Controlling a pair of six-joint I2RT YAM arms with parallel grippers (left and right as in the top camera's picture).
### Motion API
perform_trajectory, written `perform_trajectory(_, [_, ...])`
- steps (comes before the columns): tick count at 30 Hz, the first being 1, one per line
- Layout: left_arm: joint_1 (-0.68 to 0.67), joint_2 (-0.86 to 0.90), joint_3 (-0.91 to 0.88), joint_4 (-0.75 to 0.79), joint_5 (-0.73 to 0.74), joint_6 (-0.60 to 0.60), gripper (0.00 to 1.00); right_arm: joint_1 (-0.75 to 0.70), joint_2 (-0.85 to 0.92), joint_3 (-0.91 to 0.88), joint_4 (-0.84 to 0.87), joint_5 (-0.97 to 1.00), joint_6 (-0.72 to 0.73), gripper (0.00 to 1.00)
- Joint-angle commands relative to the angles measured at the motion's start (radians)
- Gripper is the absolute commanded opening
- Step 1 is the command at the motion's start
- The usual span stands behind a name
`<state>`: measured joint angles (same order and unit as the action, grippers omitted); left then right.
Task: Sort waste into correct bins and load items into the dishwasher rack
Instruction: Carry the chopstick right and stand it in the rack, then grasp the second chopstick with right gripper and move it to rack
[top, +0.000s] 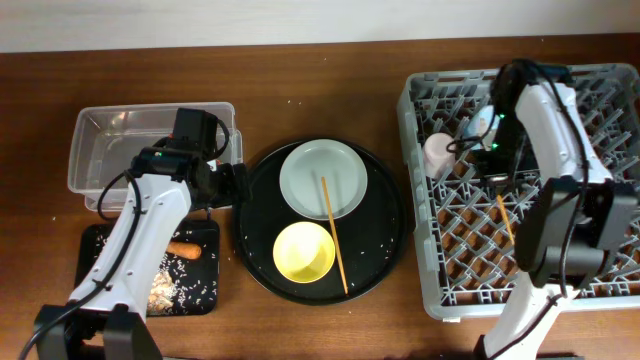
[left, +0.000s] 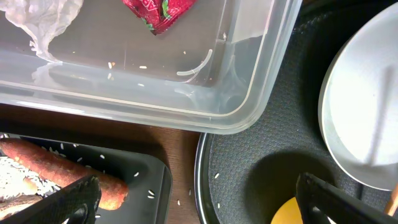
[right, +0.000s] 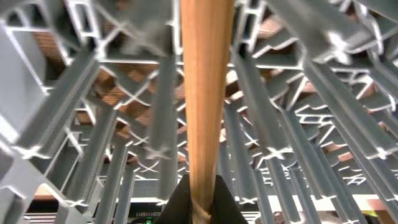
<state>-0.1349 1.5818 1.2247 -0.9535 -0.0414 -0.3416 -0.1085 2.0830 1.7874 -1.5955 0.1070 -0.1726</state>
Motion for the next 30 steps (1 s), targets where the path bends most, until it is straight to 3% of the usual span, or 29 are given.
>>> perform_trajectory(1, [0.003,-0.013,0.002,-0.001,0.000,-0.002,0.99,0.016,-0.016,-0.005,-0.002,0.010,-0.002,0.04])
perform_trajectory(11, [0.003,-0.013,0.002,-0.001,0.000,-0.002,0.99,0.015,-0.016,-0.021,-0.032,0.013,0.058,0.08])
perform_trajectory(14, [0.003,-0.013,0.002,-0.001,0.000,-0.002,0.99,0.015,-0.016,-0.021,-0.027,0.018,0.058,0.46])
perform_trajectory(15, [0.003,-0.013,0.002,-0.001,0.000,-0.002,0.99,0.015,-0.016,-0.021,-0.027,0.018,0.058,0.51])
perform_trajectory(18, [0.003,-0.013,0.002,-0.001,0.000,-0.002,0.99,0.015,-0.016,-0.020,-0.027,0.018,0.058,0.51])
perform_trajectory(20, [0.003,-0.013,0.002,-0.001,0.000,-0.002,0.99,0.015,-0.016,0.012,-0.037,-0.007,0.058,0.44])
perform_trajectory(25, [0.003,-0.013,0.002,-0.001,0.000,-0.002,0.99,0.034,-0.020,0.272,-0.104,-0.491,0.057,0.44])
perform_trajectory(30, [0.003,-0.013,0.002,-0.001,0.000,-0.002,0.99,0.173,-0.017,0.277,-0.048,-0.680,0.057,0.47])
